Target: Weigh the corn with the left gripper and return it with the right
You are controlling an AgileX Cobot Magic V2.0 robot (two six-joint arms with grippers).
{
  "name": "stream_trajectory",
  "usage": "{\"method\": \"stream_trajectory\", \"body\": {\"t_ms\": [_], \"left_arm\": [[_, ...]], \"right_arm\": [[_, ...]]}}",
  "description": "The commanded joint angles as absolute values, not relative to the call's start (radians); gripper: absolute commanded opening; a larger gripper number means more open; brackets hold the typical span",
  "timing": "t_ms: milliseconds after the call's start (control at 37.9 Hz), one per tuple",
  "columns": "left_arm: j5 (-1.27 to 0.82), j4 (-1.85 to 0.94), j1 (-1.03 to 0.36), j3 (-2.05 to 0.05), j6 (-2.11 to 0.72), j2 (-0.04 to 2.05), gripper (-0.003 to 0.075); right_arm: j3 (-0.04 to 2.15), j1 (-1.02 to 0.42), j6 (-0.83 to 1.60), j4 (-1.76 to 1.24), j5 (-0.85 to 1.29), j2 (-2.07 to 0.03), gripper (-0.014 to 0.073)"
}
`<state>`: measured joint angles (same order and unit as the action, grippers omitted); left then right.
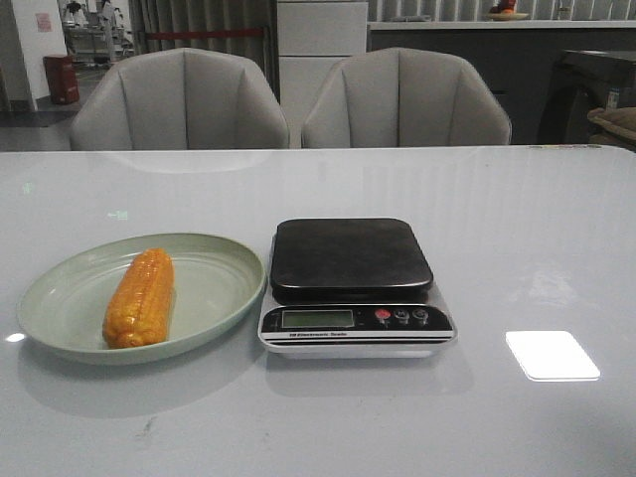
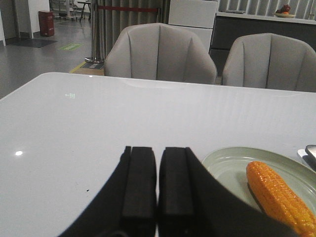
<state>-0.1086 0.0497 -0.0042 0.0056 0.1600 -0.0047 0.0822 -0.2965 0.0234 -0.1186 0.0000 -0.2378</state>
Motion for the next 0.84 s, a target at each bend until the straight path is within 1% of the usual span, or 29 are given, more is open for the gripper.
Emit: {"method": "stream_trajectory", "body": {"t_ms": [0, 158, 316, 817], "left_arm": [[-0.025, 0.040, -0.010, 0.037, 0.158, -0.025, 0.0114], [-0.025, 0.040, -0.010, 0.037, 0.158, -0.025, 0.0114], [-0.025, 0.040, -0.010, 0.037, 0.158, -0.025, 0.0114], [-0.025, 0.040, -0.010, 0.037, 0.158, -0.025, 0.0114]], "right_arm": [[0.065, -0.197, 0.030, -0.112, -0.129, -0.229, 0.0193], [-0.026, -0.069, 0.030, -0.111, -0.148, -0.105, 0.0193], [-0.036, -0.045, 0.030, -0.108, -0.065, 0.035, 0.0193], [-0.036, -0.047, 0.030, -0.108, -0.061, 0.028, 0.0193]]}}
